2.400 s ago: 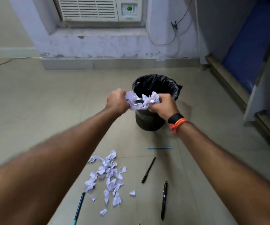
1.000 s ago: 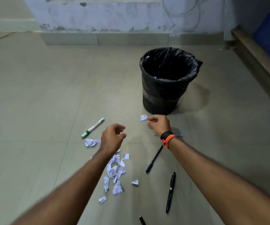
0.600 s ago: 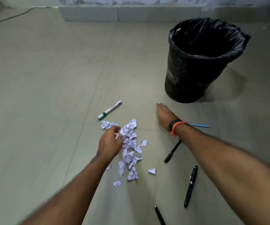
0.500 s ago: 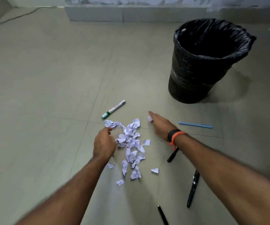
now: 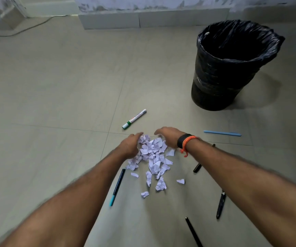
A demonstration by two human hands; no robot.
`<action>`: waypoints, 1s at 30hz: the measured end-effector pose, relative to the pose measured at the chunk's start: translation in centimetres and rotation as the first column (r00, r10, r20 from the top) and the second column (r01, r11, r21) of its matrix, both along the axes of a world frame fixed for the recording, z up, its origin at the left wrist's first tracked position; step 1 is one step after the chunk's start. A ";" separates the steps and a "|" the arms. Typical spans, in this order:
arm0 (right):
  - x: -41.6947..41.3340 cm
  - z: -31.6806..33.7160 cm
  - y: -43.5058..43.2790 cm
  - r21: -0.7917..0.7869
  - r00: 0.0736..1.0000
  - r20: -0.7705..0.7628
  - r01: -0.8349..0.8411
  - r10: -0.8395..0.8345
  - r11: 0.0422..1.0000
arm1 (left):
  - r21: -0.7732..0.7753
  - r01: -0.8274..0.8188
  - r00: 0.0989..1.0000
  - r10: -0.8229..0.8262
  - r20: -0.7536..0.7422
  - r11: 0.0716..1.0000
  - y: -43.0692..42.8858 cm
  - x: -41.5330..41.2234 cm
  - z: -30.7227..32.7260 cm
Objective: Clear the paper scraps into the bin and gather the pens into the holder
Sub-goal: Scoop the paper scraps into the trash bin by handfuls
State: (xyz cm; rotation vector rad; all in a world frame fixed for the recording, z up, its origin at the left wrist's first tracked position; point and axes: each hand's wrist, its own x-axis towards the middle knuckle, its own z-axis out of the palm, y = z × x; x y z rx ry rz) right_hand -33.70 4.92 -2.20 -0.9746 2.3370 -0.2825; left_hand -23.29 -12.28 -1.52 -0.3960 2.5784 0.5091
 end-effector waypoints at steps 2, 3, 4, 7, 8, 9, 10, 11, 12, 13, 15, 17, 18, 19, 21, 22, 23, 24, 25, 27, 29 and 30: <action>-0.5 0.4 0.3 0.037 0.999 -0.009 0.044 -0.043 0.998 | -0.078 0.014 0.999 -0.016 -0.038 0.997 -0.9 0.2 0.5; -0.4 0.7 0.3 0.074 0.999 -0.009 0.041 -0.041 0.996 | -0.115 0.023 1.000 -0.025 -0.018 0.993 -1.3 0.4 0.8; -0.1 0.6 0.1 0.117 1.000 -0.004 0.019 -0.018 0.993 | -0.128 0.033 0.999 -0.030 0.029 0.991 -1.5 0.5 1.1; 2.1 -0.3 -0.8 0.187 0.998 -0.023 -0.059 0.065 0.981 | 0.021 0.023 0.980 -0.026 0.199 1.000 -1.0 0.6 1.9; 2.8 -0.5 -1.1 0.177 0.997 -0.018 -0.068 0.072 0.982 | 0.068 0.036 0.970 -0.051 0.236 0.997 -0.5 0.7 1.9; 3.4 -0.5 -1.2 0.166 0.998 0.003 -0.070 0.070 0.984 | 0.081 0.078 0.961 -0.097 0.258 0.994 0.0 0.9 1.7; 3.7 -0.5 -1.2 0.155 0.997 0.028 -0.073 0.069 0.985 | 0.070 0.133 0.953 -0.147 0.266 0.989 0.4 1.2 1.4; 3.8 -0.2 -1.0 0.162 0.996 0.055 -0.075 0.067 0.984 | 0.055 0.177 0.946 -0.185 0.265 0.983 0.8 1.5 1.1; 3.9 -0.1 -0.8 0.179 0.995 0.080 -0.078 0.064 0.981 | 0.043 0.197 0.944 -0.202 0.261 0.979 1.1 1.7 0.7; 3.9 0.2 -0.5 0.198 0.993 0.100 -0.079 0.060 0.977 | 0.036 0.204 0.946 -0.207 0.250 0.978 1.3 1.9 0.5; 4.4 0.7 0.2 0.214 0.990 0.135 -0.059 0.030 0.975 | 0.030 0.208 0.952 -0.209 0.224 0.978 1.3 1.9 -0.1; 5.8 0.5 0.3 0.221 0.993 0.118 -0.053 0.028 0.974 | 0.022 0.190 0.961 -0.190 0.203 0.982 1.2 2.1 -0.4; 6.9 0.1 0.5 0.216 0.997 0.073 -0.049 0.034 0.975 | 0.023 0.171 0.967 -0.172 0.190 0.985 1.5 2.3 -0.4; 8.0 -0.2 0.4 0.189 0.999 0.022 -0.039 0.036 0.981 | 0.025 0.146 0.975 -0.148 0.166 0.989 1.9 2.7 -0.4; 9.7 -1.0 0.1 0.081 1.000 -0.017 0.021 -0.019 0.996 | 0.034 0.090 0.993 -0.092 0.069 0.995 2.8 3.8 -0.4; 10.2 -1.2 0.0 0.028 0.998 -0.001 0.062 -0.062 0.998 | 0.042 0.059 0.998 -0.060 0.018 0.997 3.1 4.3 -0.5; 10.5 -1.2 0.0 -0.010 0.995 0.022 0.095 -0.095 0.995 | 0.048 0.028 0.999 -0.027 -0.019 0.998 3.3 4.8 -0.5; 10.7 -1.1 -0.1 -0.024 0.992 0.041 0.120 -0.119 0.992 | 0.052 0.005 0.999 -0.002 -0.041 0.999 3.4 5.3 -0.5; 10.8 -1.0 0.0 -0.038 0.988 0.055 0.146 -0.144 0.989 | 0.054 -0.010 0.998 0.013 -0.056 0.998 3.4 5.6 -0.5; 10.8 -0.7 0.4 -0.073 0.970 0.094 0.232 -0.225 0.970 | 0.035 -0.028 0.996 0.031 -0.079 0.999 3.4 6.0 -0.3; 10.6 0.0 0.9 -0.112 0.946 0.115 0.317 -0.304 0.942 | 0.012 -0.073 0.994 0.073 -0.086 0.997 3.2 6.0 0.3; 10.3 0.3 1.2 -0.132 0.929 0.123 0.364 -0.349 0.922 | 0.001 -0.094 0.991 0.094 -0.090 0.996 3.1 5.9 0.6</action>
